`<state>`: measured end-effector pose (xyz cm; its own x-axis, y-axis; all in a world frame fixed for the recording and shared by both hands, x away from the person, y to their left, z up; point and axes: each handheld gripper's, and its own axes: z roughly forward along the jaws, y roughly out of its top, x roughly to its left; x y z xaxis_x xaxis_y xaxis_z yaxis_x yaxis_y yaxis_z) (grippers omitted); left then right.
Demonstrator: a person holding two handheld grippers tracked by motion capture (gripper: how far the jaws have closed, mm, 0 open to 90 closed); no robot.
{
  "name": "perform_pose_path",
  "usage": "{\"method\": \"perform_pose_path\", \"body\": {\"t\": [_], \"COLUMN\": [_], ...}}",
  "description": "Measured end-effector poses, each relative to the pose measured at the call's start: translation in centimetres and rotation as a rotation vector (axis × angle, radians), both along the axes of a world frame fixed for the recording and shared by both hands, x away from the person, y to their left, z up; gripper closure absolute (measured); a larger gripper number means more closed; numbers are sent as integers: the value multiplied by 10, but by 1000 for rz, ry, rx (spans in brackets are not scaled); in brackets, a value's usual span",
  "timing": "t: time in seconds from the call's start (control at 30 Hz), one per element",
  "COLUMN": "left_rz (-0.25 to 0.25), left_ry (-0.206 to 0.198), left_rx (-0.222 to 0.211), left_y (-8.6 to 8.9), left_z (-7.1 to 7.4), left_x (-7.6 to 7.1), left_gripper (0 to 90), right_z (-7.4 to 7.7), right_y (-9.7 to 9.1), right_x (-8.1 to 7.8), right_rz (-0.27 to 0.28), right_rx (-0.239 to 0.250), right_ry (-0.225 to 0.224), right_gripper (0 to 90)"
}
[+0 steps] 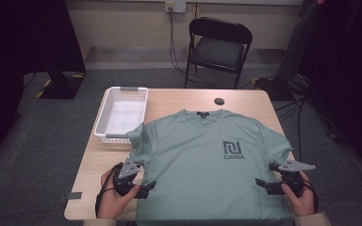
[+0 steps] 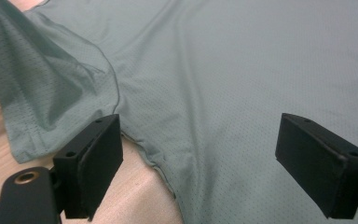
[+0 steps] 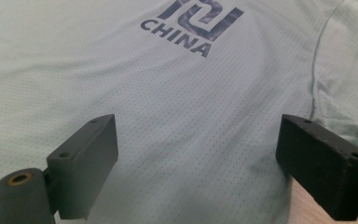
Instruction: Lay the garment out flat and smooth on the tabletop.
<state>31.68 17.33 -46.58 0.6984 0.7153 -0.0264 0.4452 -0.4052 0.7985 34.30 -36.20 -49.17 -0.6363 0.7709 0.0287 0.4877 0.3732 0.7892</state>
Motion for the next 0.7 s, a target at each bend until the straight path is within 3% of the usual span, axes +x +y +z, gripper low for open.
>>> {"method": "perform_pose_path", "body": {"t": [0.1, 0.13, 0.3, 0.7], "left_rz": [-9, -13, -27, -3], "left_ry": [2, 2, -1, -10], "left_rx": [11, 17, 12, 10], "left_y": [1, 1, 4, 21], "left_z": [-2, -2, -4, -2], "left_x": [0, 0, -1, -1], "left_gripper": [147, 147, 148, 148], "right_z": [-4, -7, -8, -8], "right_y": [1, 3, 6, 6], "right_x": [2, 4, 4, 4], "right_rz": [0, 9, 13, 12], "right_rx": [-7, -34, -76, -77], "right_ry": [17, 37, 42, 44], "right_gripper": [117, 123, 116, 113]}}
